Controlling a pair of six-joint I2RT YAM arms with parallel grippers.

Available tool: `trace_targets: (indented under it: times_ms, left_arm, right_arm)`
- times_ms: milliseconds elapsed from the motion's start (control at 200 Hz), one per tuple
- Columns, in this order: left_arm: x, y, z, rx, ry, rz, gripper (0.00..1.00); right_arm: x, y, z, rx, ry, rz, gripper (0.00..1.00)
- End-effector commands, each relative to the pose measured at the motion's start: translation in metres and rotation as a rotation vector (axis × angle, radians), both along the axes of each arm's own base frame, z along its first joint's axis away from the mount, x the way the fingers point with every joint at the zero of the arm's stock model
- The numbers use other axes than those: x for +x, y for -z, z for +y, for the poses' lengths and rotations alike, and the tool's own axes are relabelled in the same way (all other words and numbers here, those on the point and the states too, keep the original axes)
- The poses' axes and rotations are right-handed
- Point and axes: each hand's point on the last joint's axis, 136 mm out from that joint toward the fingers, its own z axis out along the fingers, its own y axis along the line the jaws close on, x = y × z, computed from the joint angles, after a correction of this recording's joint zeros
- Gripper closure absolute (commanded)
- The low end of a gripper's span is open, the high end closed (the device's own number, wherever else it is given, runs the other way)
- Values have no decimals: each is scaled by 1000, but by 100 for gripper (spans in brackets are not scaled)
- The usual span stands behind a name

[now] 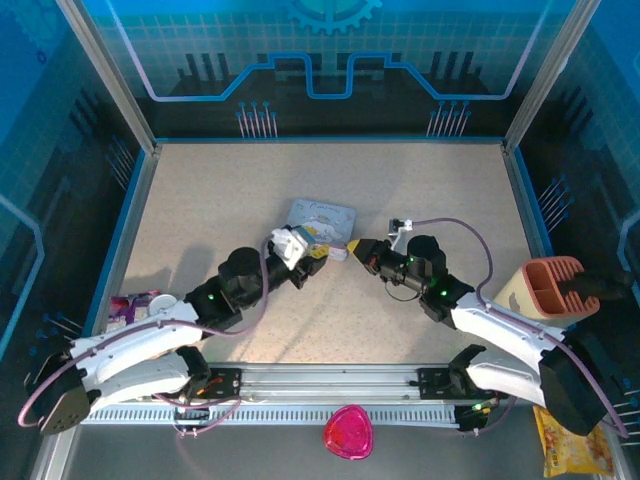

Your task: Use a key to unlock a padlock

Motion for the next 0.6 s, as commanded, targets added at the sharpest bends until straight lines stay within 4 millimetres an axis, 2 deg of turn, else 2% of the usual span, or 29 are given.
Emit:
trace_targets:
  times_ms: [0,95,305,590]
  left_arm:
    - [7,21,13,-297,-111,427,61]
    - [5,22,1,-418,-60,572,62]
    - [1,7,-23,-561,52,676,63]
    - [8,4,-15,-643,38,697,68]
  right_arm:
    - [0,-33,8,7,6,-217,100]
    - [-6,-45,14,-8,2,-332,100]
    - [-15,-53,27,-12,-37,-423,100]
    - [-16,-44,29,-19,-46,-422,100]
